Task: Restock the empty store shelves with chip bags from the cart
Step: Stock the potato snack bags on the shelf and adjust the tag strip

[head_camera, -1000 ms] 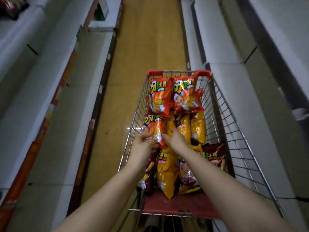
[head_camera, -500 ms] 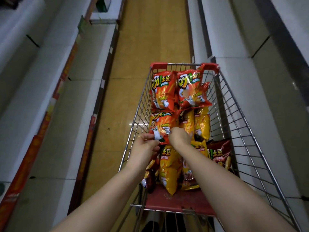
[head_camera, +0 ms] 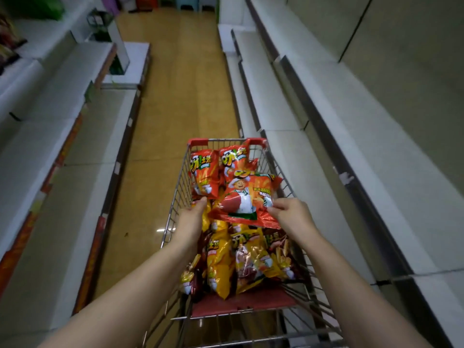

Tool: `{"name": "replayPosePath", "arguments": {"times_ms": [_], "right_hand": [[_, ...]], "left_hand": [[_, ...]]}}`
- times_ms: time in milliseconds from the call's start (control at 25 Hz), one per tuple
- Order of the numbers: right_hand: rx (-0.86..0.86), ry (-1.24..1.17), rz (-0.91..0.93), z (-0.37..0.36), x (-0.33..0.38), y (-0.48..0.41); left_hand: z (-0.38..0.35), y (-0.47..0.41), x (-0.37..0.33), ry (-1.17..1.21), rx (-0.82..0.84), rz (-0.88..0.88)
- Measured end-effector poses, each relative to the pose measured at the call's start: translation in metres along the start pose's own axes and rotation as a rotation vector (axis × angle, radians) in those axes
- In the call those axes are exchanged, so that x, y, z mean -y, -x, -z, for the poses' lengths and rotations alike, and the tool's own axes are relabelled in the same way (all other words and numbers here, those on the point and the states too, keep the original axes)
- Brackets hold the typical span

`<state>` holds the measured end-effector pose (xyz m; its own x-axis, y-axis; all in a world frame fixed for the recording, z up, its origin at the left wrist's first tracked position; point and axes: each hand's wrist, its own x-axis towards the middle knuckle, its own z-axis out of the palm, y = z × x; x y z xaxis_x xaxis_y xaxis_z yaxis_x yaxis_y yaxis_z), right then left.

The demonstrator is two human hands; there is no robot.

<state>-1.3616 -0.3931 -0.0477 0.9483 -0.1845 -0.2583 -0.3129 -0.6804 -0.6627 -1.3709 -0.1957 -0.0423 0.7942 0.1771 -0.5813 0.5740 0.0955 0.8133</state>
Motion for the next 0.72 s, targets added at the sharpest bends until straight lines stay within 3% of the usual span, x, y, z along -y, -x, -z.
{"name": "replayPosePath", "arguments": {"times_ms": [200,280,440,560,720], "right_hand": [[-0.104,-0.107,0.099,0.059,0.024,0.062],[-0.107,-0.132,0.124,0.079,0.032,0.092],[-0.135,-0.316,0.17,0.128,0.054,0.154],[-0.265,-0.435,0.179,0.171,0.069,0.199],[-0.512,-0.384,0.254,0.225,0.078,0.263]], "left_hand": [[-0.009,0.035,-0.046,0.001,0.354,0.026],[-0.019,0.053,-0.06,-0.001,0.493,-0.033],[-0.042,0.1,-0.085,0.18,0.61,-0.256],[-0.06,0.157,-0.108,0.205,0.824,-0.397],[-0.095,0.237,-0.134,0.164,1.056,-0.525]]}}
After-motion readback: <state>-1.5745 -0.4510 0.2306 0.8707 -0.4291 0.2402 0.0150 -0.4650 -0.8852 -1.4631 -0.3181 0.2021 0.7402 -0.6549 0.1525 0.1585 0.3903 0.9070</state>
